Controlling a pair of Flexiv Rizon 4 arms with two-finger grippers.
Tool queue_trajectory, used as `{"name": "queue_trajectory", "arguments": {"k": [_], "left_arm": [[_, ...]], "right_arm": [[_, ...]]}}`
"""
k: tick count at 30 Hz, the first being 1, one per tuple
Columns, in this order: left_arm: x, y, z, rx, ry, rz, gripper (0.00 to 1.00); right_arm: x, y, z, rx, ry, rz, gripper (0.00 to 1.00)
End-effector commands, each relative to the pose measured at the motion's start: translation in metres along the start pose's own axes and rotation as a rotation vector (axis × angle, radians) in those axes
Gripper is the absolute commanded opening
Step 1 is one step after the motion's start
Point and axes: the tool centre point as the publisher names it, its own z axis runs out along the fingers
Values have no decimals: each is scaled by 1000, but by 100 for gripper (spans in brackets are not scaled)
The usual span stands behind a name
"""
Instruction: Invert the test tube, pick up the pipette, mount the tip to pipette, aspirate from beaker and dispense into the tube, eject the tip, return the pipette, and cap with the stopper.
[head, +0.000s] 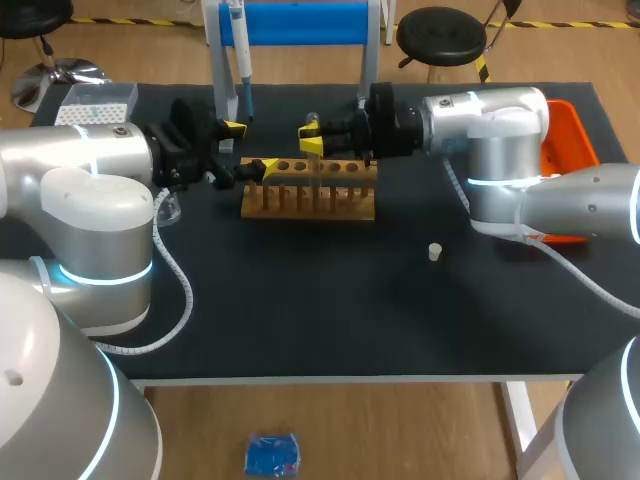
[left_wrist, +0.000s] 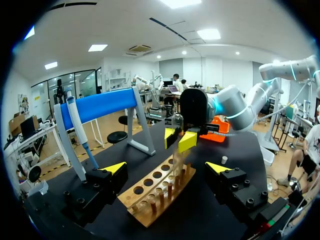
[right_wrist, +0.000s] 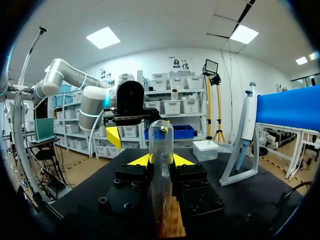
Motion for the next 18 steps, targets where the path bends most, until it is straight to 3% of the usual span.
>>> {"name": "queue_trajectory", "arguments": {"k": [1, 18], "left_arm": [[0, 1, 0, 1, 0, 1, 100], [0, 1, 0, 1, 0, 1, 100]], "right_arm": [[2, 5, -1, 11, -5, -4, 0], [6, 20, -5, -3, -17, -5, 0]]}}
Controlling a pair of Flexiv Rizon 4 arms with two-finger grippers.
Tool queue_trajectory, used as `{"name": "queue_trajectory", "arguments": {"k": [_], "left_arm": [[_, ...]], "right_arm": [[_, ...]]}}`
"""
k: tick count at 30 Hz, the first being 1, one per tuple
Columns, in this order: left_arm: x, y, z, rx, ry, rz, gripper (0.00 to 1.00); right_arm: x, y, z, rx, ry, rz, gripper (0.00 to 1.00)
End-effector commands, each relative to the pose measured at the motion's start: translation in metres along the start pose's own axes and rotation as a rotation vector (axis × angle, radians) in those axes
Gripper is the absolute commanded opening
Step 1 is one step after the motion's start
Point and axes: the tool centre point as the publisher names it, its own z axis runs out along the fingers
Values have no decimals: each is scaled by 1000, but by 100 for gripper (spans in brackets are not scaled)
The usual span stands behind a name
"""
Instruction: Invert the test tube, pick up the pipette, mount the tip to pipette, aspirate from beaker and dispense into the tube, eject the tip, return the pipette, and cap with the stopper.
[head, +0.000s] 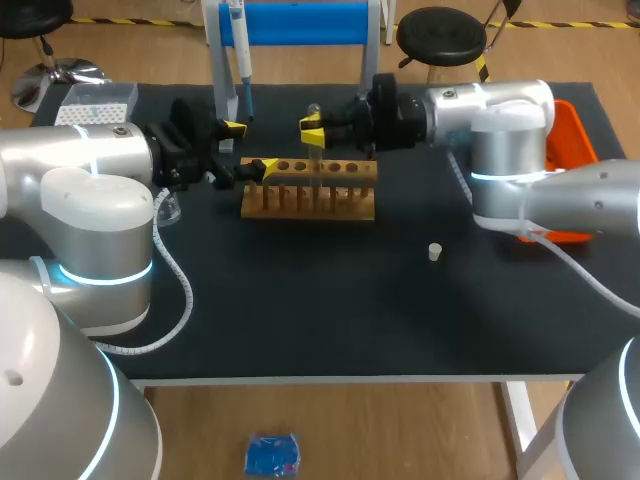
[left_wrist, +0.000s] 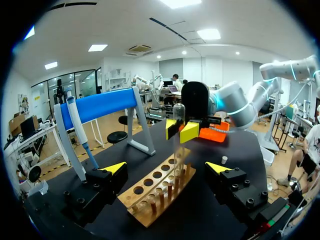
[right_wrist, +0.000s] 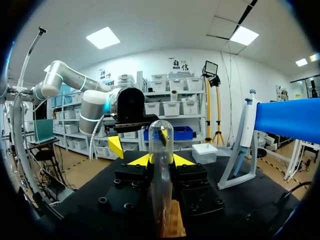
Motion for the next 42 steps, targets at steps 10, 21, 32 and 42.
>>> {"name": "queue_trajectory", "arguments": {"k": [10, 21, 32, 42], "left_arm": [[0, 1, 0, 1, 0, 1, 100], [0, 1, 0, 1, 0, 1, 100], [0, 1, 0, 1, 0, 1, 100], [0, 1, 0, 1, 0, 1, 100]], "right_arm": [[6, 12, -1, -5, -8, -3, 0], [8, 20, -3, -10, -12, -14, 0], [12, 28, -4, -30, -10, -3, 0], [15, 35, -7, -18, -18, -14, 0]]}}
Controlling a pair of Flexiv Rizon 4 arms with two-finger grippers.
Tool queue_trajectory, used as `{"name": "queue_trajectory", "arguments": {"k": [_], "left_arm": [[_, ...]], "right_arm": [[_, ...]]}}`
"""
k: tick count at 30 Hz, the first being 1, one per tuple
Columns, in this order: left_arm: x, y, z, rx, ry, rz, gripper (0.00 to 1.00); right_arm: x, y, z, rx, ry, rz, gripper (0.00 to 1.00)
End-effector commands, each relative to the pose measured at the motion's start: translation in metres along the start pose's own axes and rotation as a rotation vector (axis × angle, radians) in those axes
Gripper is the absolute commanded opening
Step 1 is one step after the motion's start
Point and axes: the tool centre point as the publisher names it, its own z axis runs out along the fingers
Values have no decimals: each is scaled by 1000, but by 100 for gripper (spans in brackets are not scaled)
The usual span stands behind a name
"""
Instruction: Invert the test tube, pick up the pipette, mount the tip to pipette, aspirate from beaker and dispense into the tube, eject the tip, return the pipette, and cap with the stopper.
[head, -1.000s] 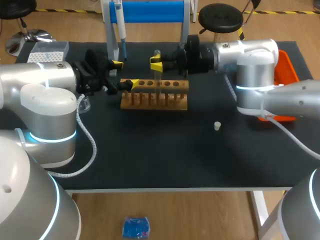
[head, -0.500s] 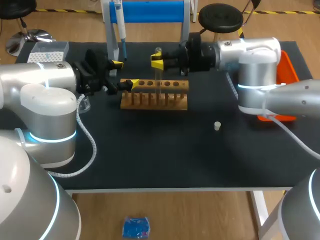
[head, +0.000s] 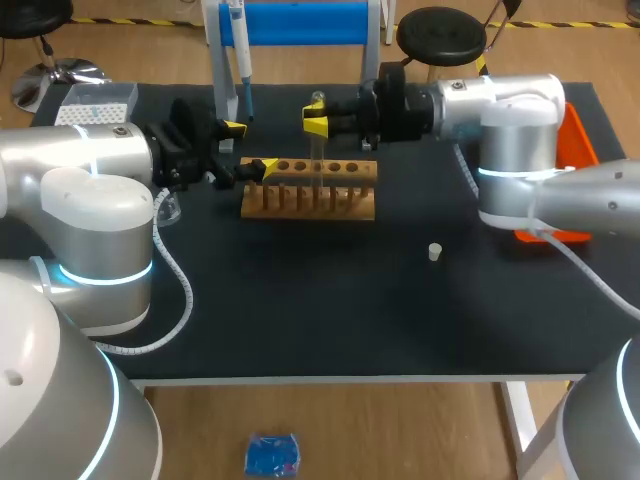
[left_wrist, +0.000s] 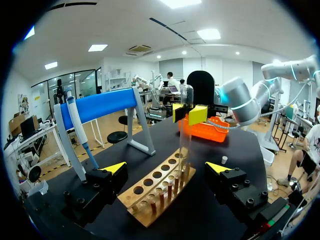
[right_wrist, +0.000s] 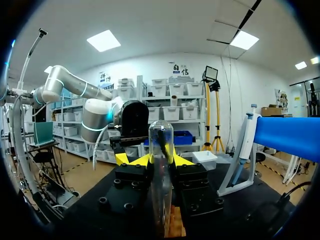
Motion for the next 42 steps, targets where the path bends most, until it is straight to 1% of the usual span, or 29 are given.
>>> {"name": "queue_trajectory", "arguments": {"k": [1, 5, 7, 15, 33, 34, 36, 37, 39, 40, 41, 42], "left_arm": [[0, 1, 0, 1, 0, 1, 100], [0, 1, 0, 1, 0, 1, 100], [0, 1, 0, 1, 0, 1, 100], [0, 1, 0, 1, 0, 1, 100], [0, 1, 0, 1, 0, 1, 100], [0, 1, 0, 1, 0, 1, 100], [0, 1, 0, 1, 0, 1, 100], [0, 1, 0, 1, 0, 1, 100], [0, 1, 0, 1, 0, 1, 100], [0, 1, 0, 1, 0, 1, 100], [0, 1, 0, 1, 0, 1, 100], [0, 1, 0, 1, 0, 1, 100]], "right_arm": [[4, 6, -3, 9, -7, -3, 0], [7, 16, -4, 11, -7, -14, 0], [9, 22, -5, 43, -18, -9, 0], [22, 56, -9, 50, -45, 23, 0], [22, 56, -9, 50, -45, 23, 0], [23, 57, -7, 92, -56, 65, 0], [26, 63, -6, 66, -20, 159, 0], [26, 66, -5, 71, -30, 255, 0], [27, 69, -3, 72, -8, 366, 0], [28, 72, -2, 51, -7, 458, 0], [28, 73, -2, 58, -10, 503, 0], [28, 73, -2, 72, -36, 574, 0]]}}
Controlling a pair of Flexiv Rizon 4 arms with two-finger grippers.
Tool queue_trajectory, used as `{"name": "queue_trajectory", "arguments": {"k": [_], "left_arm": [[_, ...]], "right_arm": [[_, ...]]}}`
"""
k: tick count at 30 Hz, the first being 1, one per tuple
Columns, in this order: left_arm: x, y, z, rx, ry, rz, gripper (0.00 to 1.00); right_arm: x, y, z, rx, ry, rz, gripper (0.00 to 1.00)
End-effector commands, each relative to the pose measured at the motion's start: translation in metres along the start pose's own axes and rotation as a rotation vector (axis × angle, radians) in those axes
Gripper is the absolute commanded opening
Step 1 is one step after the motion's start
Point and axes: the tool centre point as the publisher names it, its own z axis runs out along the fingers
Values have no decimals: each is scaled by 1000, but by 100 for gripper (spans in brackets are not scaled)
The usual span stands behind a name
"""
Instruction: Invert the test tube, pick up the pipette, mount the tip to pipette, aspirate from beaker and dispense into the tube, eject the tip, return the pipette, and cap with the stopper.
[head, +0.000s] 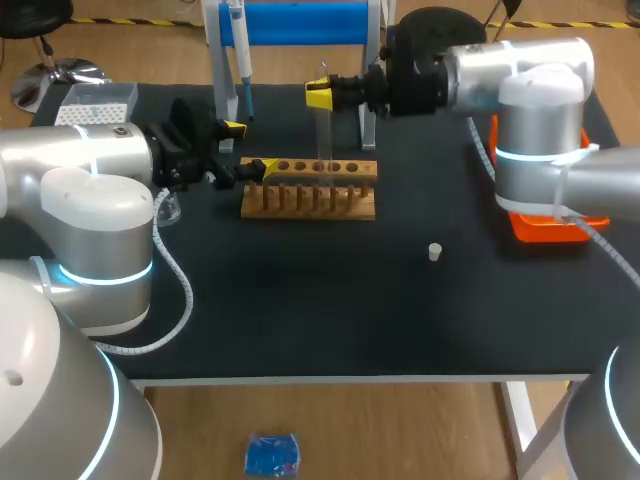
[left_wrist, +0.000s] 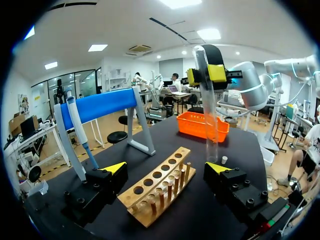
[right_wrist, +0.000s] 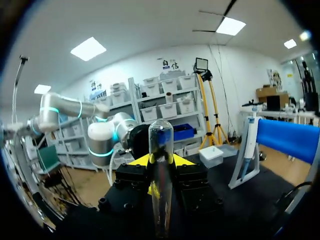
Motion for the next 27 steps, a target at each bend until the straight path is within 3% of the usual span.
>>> {"name": "queue_trajectory", "arguments": {"k": [1, 4, 9, 11, 27], "left_arm": [[0, 1, 0, 1, 0, 1, 100], [0, 1, 0, 1, 0, 1, 100], [0, 1, 0, 1, 0, 1, 100], [0, 1, 0, 1, 0, 1, 100], [0, 1, 0, 1, 0, 1, 100]], "right_arm": [[0, 4, 0, 17, -12, 425, 0], [3, 1, 1, 18, -1, 575, 0], [4, -9, -2, 4, -43, 680, 0], [3, -14, -4, -16, -112, 665, 0], [3, -14, -4, -16, -112, 665, 0]]}}
